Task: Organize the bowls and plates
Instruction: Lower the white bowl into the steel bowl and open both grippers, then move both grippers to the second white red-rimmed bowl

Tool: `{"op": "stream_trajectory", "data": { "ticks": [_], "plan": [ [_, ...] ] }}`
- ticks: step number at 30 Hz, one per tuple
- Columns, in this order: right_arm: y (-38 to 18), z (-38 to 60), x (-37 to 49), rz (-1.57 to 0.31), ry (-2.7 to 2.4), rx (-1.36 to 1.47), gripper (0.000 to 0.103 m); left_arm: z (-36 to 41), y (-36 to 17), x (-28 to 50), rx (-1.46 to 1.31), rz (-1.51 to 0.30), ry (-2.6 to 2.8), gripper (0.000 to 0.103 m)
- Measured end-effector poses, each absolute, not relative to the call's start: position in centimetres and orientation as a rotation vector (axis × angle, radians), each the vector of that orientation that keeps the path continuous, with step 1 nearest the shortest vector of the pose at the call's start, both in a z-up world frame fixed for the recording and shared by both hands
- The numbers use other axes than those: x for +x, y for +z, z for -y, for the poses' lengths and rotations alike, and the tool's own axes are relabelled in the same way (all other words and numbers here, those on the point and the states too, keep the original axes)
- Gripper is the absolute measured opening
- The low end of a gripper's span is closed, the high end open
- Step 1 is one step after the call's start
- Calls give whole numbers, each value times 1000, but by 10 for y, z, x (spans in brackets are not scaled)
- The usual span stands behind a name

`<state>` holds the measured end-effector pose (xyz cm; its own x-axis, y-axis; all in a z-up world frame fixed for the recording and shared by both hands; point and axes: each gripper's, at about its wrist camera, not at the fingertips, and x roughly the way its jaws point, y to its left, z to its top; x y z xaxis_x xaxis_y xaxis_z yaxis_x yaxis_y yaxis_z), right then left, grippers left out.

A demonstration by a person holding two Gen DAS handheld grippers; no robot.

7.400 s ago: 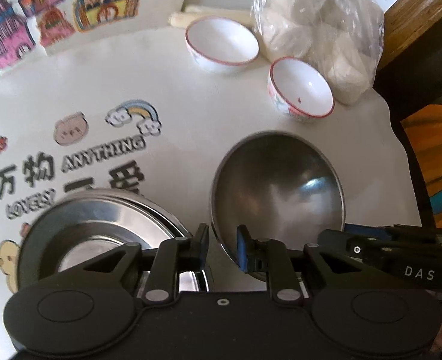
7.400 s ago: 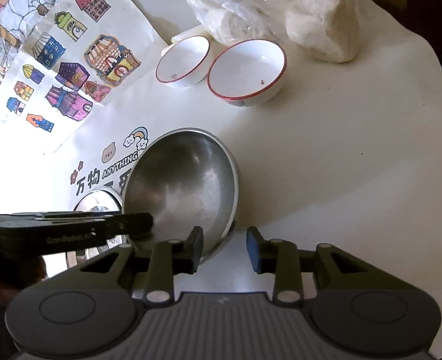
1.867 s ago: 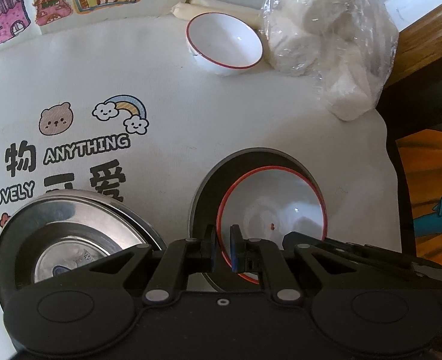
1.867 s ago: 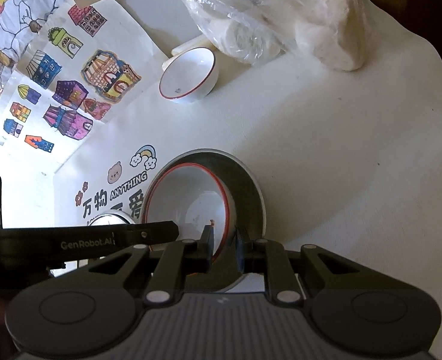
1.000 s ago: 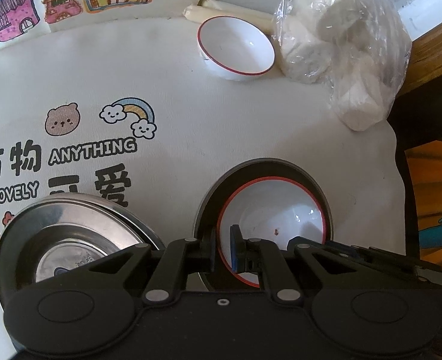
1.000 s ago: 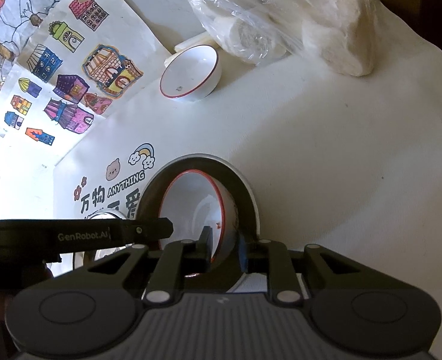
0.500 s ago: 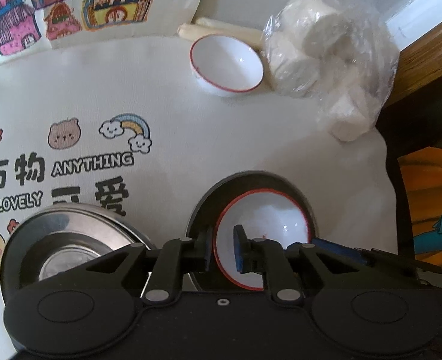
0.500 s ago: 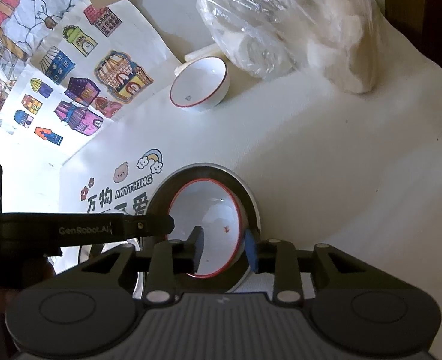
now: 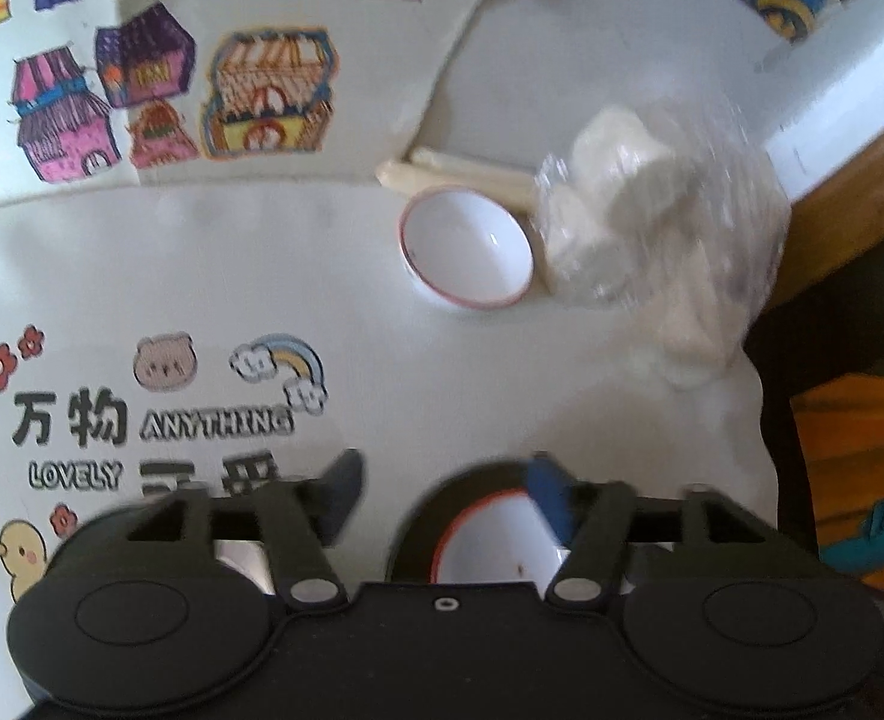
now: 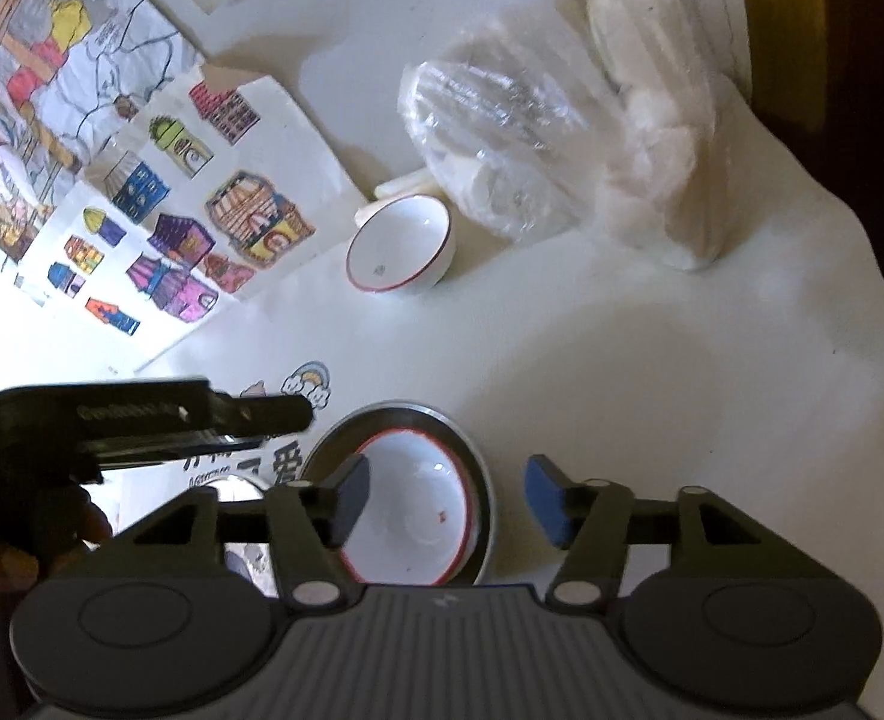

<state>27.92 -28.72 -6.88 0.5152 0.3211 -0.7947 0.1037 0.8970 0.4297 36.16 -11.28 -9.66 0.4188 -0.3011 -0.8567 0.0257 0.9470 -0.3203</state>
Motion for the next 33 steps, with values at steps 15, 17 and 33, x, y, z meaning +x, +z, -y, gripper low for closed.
{"op": "stream_trajectory", "data": {
  "ticks": [15,17,33],
  "plan": [
    [-82,328,309,-999,81,566,103,101,-104,412,-346,-1067,-45,102],
    [-85,331,317,-997,77,575,103,103,-105,420,-340,-1066,-28,102],
    [-112,314,382,-983,129,611,101,113,-128,491,-145,-1103,-30,102]
  ]
}}
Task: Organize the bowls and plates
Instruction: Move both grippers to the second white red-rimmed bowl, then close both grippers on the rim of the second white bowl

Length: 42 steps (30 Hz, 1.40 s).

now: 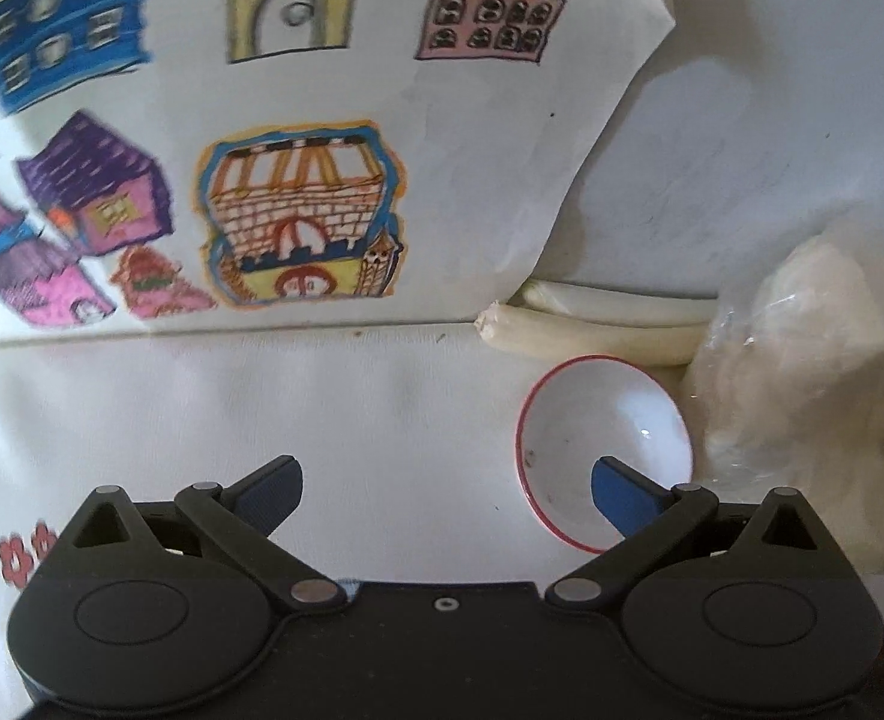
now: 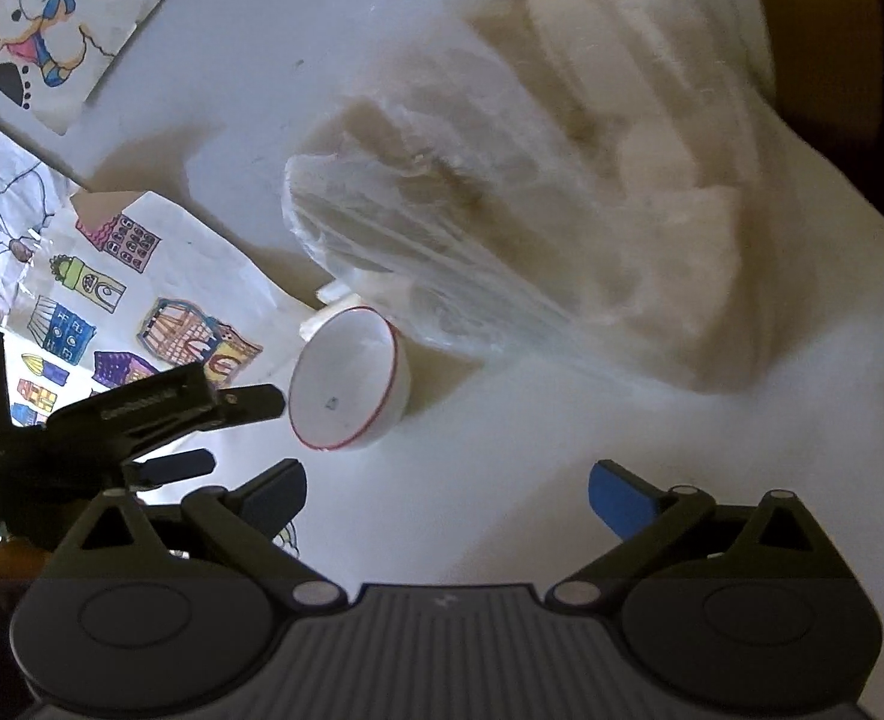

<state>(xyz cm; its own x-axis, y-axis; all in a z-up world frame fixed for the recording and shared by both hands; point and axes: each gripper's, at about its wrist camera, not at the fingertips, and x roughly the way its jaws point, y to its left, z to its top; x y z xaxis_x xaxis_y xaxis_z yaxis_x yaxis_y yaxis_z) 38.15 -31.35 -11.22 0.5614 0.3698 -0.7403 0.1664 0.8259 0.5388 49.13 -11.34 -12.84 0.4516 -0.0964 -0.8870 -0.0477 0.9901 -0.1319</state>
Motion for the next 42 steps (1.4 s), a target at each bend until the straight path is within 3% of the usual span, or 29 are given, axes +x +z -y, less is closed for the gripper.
{"op": "stream_trajectory", "data": {
  "ticks": [10,15,24,32,35,38,42],
  "plan": [
    [-123,305,413,-975,105,632,95,123,-138,513,-39,-1118,-48,102],
    [-128,301,424,-989,107,627,83,130,-139,517,-8,-1118,-73,94],
    [-135,292,435,-1005,99,612,68,148,-144,526,-15,-1129,-126,70],
    [-134,282,442,-1016,109,569,47,158,-147,522,-87,-1122,-202,35],
    [-134,278,445,-1019,118,555,42,162,-148,520,-102,-1124,-220,27],
    [-134,279,447,-1020,130,555,35,167,-151,519,-113,-1125,-220,25],
    [-134,276,451,-1027,146,547,23,157,-155,520,-140,-1135,-208,14]
  ]
}}
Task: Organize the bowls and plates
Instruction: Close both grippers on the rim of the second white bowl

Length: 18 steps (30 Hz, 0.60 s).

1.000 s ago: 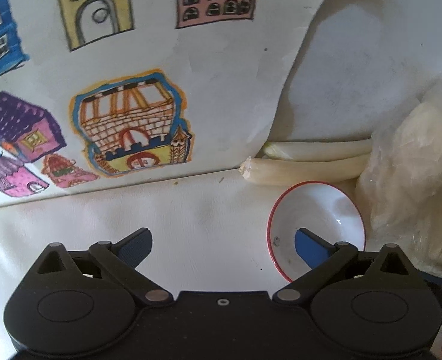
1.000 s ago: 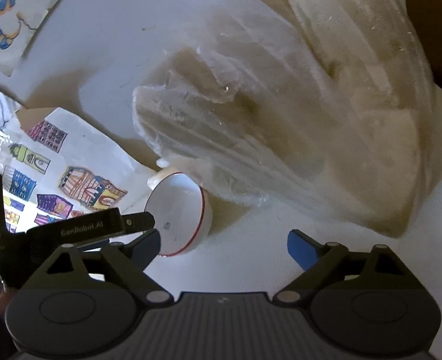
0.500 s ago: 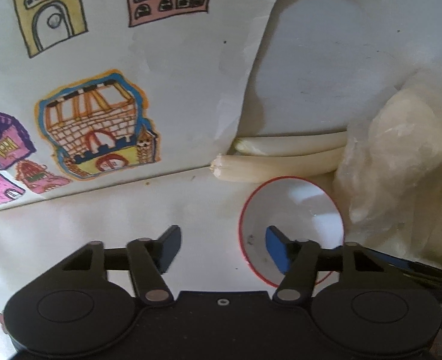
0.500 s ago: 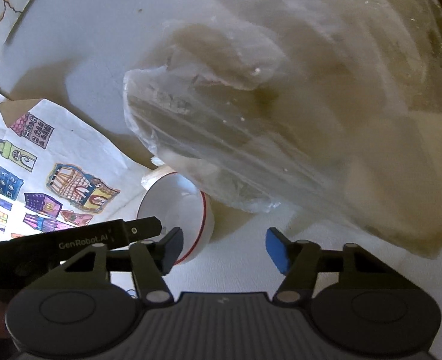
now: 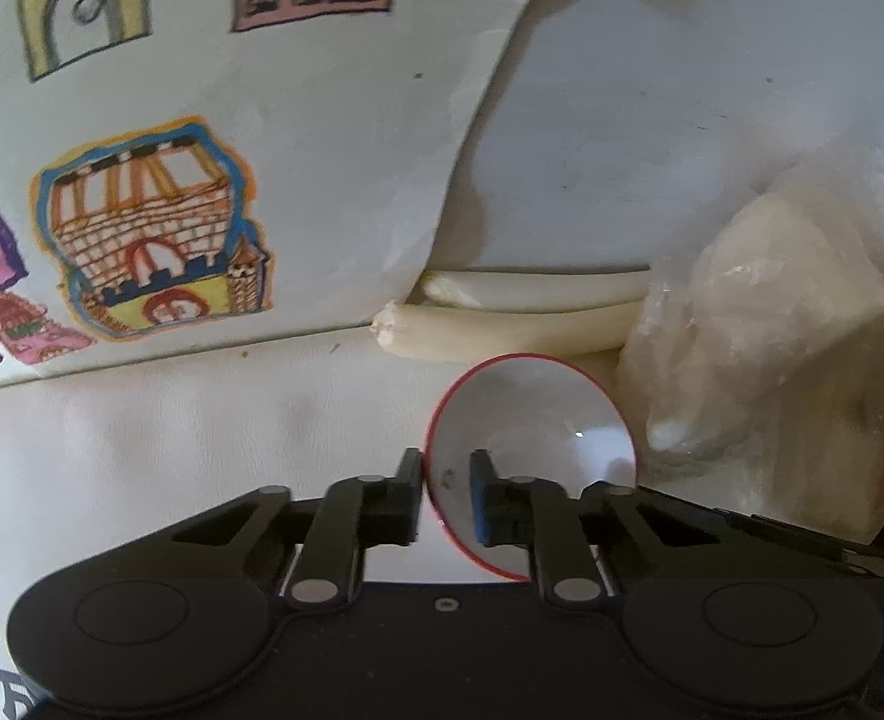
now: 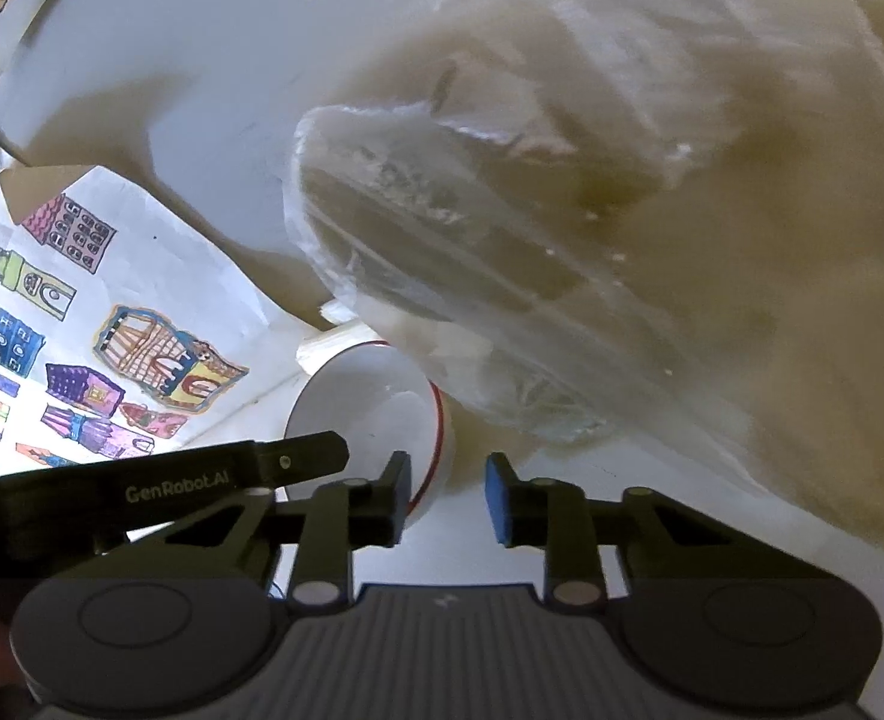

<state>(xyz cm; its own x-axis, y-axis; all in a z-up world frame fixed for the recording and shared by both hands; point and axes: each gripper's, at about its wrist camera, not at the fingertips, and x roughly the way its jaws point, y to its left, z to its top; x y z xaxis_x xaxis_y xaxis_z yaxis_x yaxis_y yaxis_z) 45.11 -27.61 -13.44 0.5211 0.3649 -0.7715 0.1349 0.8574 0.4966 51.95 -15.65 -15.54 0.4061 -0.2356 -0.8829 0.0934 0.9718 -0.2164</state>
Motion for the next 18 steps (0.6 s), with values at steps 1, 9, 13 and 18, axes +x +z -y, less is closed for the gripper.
{"op": "stream_trajectory", "data": {
  "ticks": [1,9,13,18],
  "plan": [
    [-135,275,452,-1030,153,546,21,156,-156,519,-147,-1137,-209,12],
    [-133,277,444,-1064,176,533,16,153,-156,497,-152,-1133,-227,10],
    [-127,280,431,-1054,177,535,16,145,-152,480,-155,-1123,-244,10],
    [-113,287,414,-1031,181,531,16,144,-143,457,-171,-1099,-268,10]
  ]
}}
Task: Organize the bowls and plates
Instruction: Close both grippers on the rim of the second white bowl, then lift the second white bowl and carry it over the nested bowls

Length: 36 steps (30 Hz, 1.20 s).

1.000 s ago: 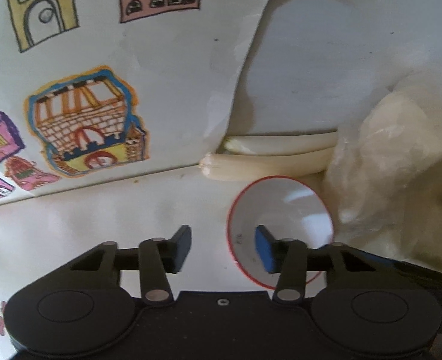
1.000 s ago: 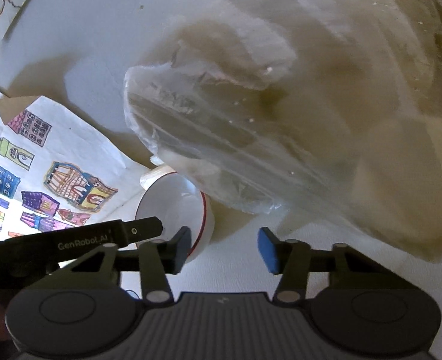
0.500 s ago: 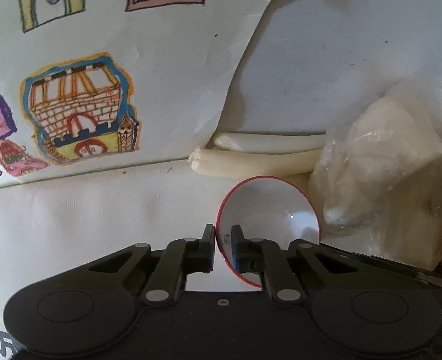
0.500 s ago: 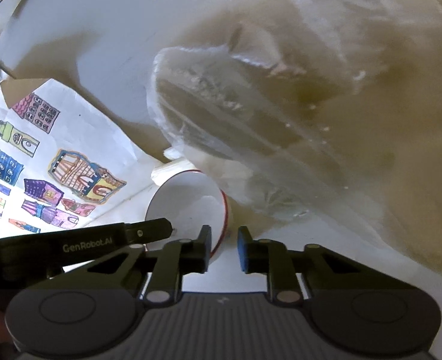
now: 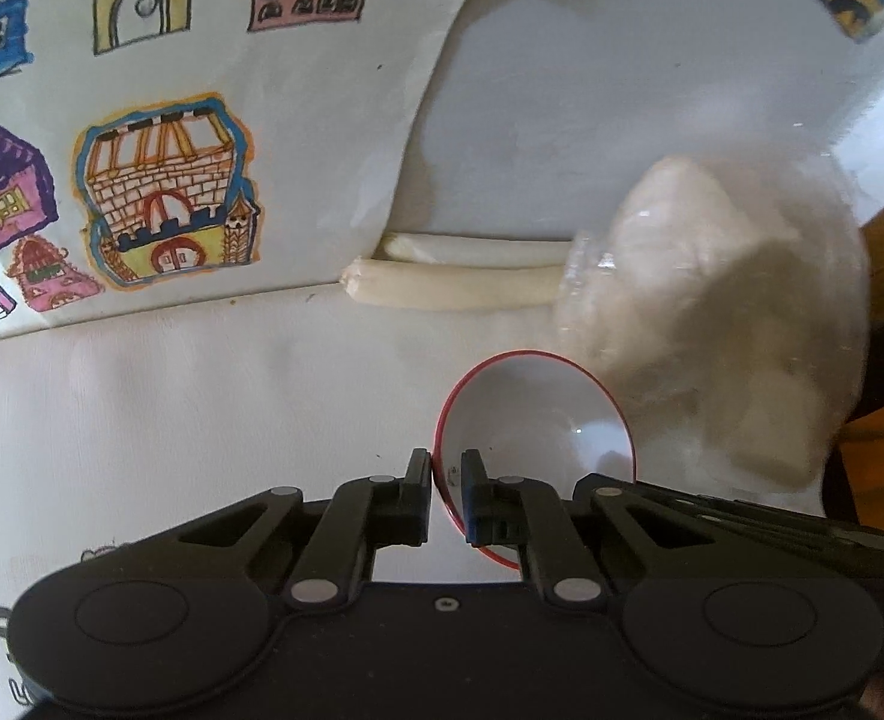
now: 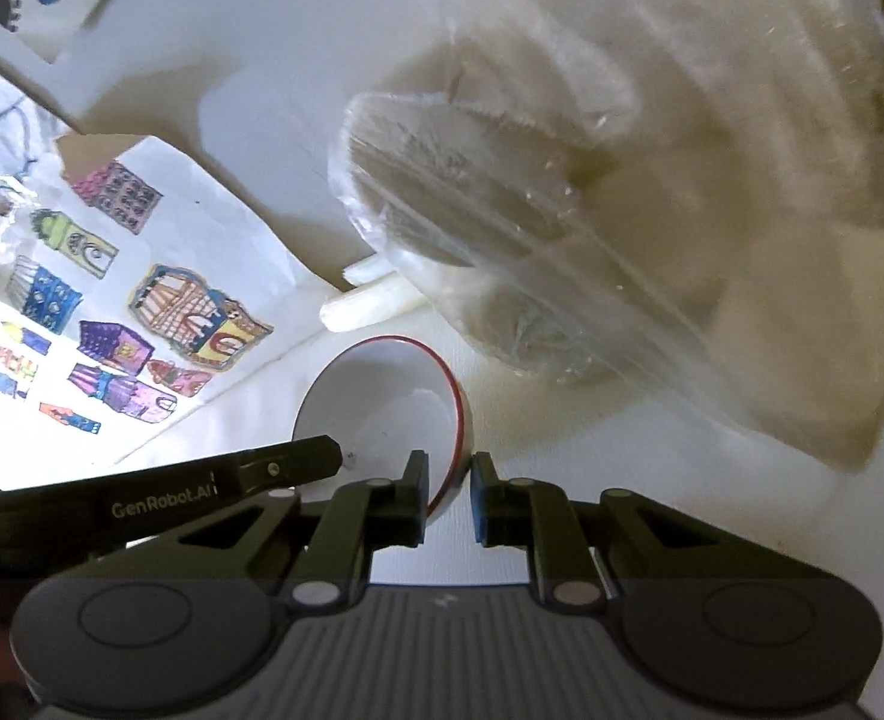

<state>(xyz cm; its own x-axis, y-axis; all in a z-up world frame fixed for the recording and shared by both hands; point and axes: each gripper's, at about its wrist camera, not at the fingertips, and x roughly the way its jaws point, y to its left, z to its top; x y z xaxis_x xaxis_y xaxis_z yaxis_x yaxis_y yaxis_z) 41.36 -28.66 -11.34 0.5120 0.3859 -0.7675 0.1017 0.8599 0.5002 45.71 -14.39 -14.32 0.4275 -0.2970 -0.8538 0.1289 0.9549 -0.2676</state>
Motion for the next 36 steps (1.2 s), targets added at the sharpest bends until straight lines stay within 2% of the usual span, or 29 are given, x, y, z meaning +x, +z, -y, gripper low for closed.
{"op": "stream_trajectory", "data": {
  "ticks": [18,36],
  "plan": [
    [-70,293,345,-997,201,506,17,133,-94,393,-193,-1062,-368,10],
    [-66,282,284,-1063,205,487,18,132,-104,344,-177,-1129,-428,10]
  ]
}}
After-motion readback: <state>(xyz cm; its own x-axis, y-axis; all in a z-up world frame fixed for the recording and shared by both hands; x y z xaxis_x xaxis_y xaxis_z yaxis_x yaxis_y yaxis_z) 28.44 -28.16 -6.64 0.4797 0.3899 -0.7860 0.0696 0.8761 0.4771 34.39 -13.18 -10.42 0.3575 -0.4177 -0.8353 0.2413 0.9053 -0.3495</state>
